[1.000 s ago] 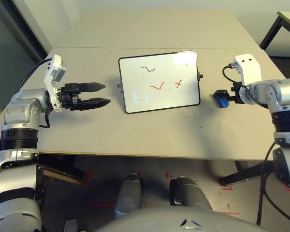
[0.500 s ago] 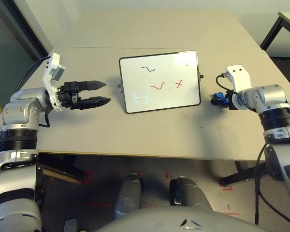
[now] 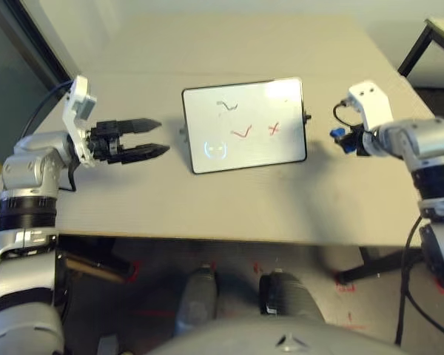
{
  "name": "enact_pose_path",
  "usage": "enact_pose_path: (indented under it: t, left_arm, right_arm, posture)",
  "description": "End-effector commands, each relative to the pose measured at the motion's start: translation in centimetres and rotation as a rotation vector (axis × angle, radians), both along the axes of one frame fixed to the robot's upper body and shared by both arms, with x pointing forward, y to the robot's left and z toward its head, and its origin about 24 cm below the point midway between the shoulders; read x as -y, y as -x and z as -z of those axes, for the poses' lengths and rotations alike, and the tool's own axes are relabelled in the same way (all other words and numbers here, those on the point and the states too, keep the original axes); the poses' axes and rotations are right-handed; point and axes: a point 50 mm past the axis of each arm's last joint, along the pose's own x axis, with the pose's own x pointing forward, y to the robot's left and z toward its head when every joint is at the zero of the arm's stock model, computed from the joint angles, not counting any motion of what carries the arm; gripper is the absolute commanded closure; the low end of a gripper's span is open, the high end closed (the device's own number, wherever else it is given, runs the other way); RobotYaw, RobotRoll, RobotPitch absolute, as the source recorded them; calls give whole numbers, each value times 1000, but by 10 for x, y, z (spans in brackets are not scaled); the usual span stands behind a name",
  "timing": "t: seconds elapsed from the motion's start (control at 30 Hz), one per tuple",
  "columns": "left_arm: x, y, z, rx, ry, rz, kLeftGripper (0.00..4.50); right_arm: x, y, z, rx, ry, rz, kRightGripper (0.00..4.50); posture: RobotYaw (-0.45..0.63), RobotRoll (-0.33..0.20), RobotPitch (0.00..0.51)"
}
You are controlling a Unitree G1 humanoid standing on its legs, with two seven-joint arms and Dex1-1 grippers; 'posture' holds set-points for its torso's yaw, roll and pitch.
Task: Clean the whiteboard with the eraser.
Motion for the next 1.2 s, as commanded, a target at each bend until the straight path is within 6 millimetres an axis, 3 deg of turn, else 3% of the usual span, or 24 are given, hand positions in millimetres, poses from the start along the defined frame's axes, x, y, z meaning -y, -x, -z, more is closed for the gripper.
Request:
enact_pose_path:
  t: [0.03,0.17,0.57,1.2]
  left_arm:
    - [4,-4,0,0,-12,7,0]
    - [6,-7,1,3,-13,15,0]
    - [7,-7,2,14,-13,16,0]
    - [9,-8,1,28,-16,15,0]
  right_arm:
    - [-18,5,-5,53,134,-132,4202]
    - [-37,3,0,93,271,-252,4202]
    - [-57,-16,11,171,491,-344,4202]
    - [-91,-22,14,211,533,-459,4202]
  posture:
    - [245,0,44]
    - [244,0,42]
    - [254,0,30]
    - [267,0,30]
